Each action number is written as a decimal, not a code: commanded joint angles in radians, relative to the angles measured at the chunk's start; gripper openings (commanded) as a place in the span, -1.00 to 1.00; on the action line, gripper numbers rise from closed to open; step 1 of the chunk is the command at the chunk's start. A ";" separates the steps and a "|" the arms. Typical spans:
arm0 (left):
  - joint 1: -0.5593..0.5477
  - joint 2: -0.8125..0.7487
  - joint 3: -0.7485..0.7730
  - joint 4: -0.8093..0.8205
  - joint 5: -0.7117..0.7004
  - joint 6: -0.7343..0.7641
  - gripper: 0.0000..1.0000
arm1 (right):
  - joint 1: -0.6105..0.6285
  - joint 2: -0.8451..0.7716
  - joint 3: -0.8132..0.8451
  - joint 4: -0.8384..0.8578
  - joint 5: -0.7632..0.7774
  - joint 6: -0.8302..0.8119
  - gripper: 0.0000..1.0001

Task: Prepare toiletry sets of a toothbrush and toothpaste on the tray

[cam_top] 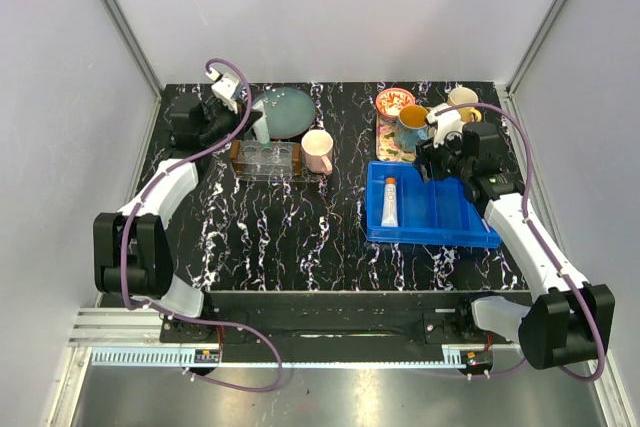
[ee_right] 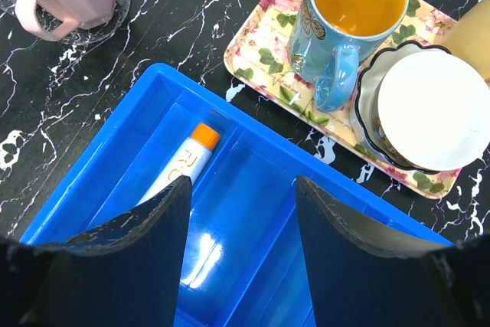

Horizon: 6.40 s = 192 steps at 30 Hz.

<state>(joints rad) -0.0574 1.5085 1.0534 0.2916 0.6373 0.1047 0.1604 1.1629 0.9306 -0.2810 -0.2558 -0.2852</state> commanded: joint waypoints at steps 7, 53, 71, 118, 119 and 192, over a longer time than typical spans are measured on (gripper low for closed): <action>0.011 0.021 0.002 0.107 0.068 0.038 -1.00 | -0.005 0.017 -0.001 0.040 -0.019 -0.023 0.25; 0.039 0.082 -0.038 0.169 0.107 -0.003 -1.00 | -0.004 0.027 -0.010 0.039 -0.034 -0.028 0.25; 0.039 0.111 -0.029 0.170 0.111 -0.007 -1.00 | -0.005 0.032 -0.013 0.039 -0.034 -0.031 0.25; 0.037 0.176 0.011 0.176 0.119 -0.003 -1.00 | -0.004 0.069 0.037 -0.020 -0.010 -0.043 0.20; 0.037 0.176 0.010 0.176 0.117 -0.002 -1.00 | -0.005 0.069 0.037 -0.018 -0.010 -0.043 0.20; 0.039 0.030 0.155 -0.055 0.079 -0.007 0.70 | -0.036 0.077 0.119 -0.184 0.070 -0.083 0.18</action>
<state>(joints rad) -0.0242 1.5921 1.1500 0.2626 0.6811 0.1207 0.1295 1.2434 1.0084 -0.4252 -0.2081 -0.3492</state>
